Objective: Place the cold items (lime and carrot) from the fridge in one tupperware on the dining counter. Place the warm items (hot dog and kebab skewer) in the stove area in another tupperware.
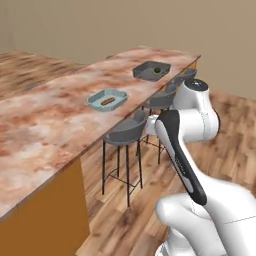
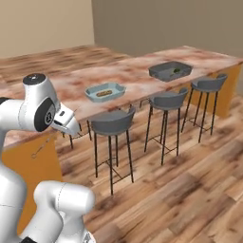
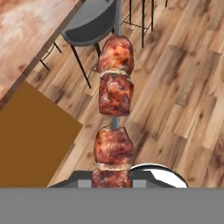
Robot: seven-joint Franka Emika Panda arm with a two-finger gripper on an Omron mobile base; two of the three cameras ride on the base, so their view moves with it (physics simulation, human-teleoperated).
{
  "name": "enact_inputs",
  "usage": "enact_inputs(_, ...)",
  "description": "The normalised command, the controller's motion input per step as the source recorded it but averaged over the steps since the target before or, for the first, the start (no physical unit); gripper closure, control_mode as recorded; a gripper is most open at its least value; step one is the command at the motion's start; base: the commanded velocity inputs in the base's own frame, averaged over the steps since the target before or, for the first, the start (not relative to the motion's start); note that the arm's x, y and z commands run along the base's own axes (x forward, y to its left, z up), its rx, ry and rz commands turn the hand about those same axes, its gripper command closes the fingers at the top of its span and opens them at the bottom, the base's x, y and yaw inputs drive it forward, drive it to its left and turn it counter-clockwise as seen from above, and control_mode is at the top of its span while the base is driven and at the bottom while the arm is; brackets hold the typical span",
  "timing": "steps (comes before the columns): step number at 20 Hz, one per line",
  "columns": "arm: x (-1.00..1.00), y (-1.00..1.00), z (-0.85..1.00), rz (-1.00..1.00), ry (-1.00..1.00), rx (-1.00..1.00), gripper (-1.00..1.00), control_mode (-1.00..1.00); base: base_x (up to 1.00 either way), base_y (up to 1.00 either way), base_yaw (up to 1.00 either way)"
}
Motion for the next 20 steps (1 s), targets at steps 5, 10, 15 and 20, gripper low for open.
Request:
enact_inputs(5,0.00,0.00,0.00,0.00,0.00,0.00,1.00,1.00,1.00,-0.80,0.33)
enact_inputs(10,0.00,0.00,0.00,0.00,0.00,0.00,1.00,1.00,1.00,-0.76,0.35)
enact_inputs(15,0.00,0.00,0.00,0.00,0.00,0.00,1.00,1.00,1.00,-0.68,0.41)
enact_inputs(20,0.00,0.00,0.00,0.00,0.00,0.00,1.00,1.00,1.00,-0.57,0.49)
